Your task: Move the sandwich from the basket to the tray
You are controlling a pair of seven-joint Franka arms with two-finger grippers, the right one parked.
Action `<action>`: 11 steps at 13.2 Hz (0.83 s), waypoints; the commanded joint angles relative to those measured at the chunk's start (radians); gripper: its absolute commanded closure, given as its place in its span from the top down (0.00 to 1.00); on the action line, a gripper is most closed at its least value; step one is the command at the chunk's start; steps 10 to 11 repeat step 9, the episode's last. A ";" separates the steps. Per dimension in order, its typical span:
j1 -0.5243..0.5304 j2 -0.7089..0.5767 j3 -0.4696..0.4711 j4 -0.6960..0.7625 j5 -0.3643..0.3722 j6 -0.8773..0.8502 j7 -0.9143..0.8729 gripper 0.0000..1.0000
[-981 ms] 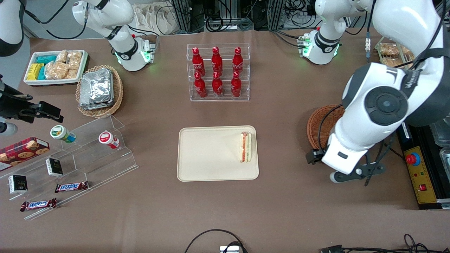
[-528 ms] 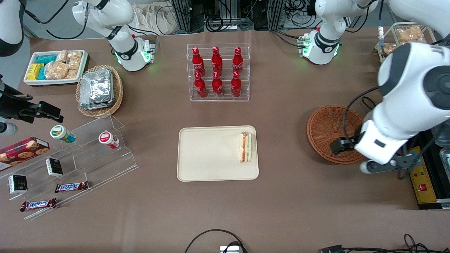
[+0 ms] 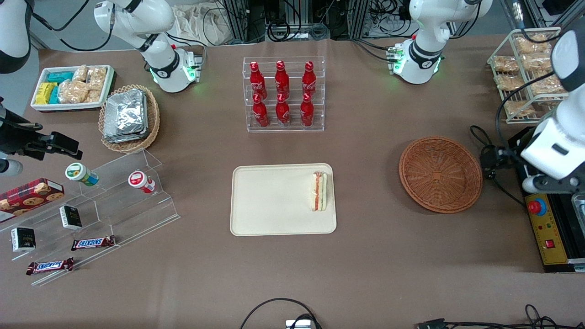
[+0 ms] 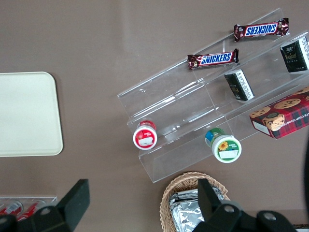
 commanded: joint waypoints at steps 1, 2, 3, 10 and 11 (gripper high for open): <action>-0.021 -0.132 0.043 -0.117 -0.017 -0.022 0.029 1.00; -0.020 -0.149 0.046 -0.119 -0.019 -0.057 0.033 1.00; -0.018 -0.168 0.059 -0.117 -0.041 -0.088 0.049 1.00; -0.018 -0.188 0.087 -0.116 -0.102 -0.129 0.076 1.00; -0.018 -0.188 0.087 -0.116 -0.102 -0.129 0.076 1.00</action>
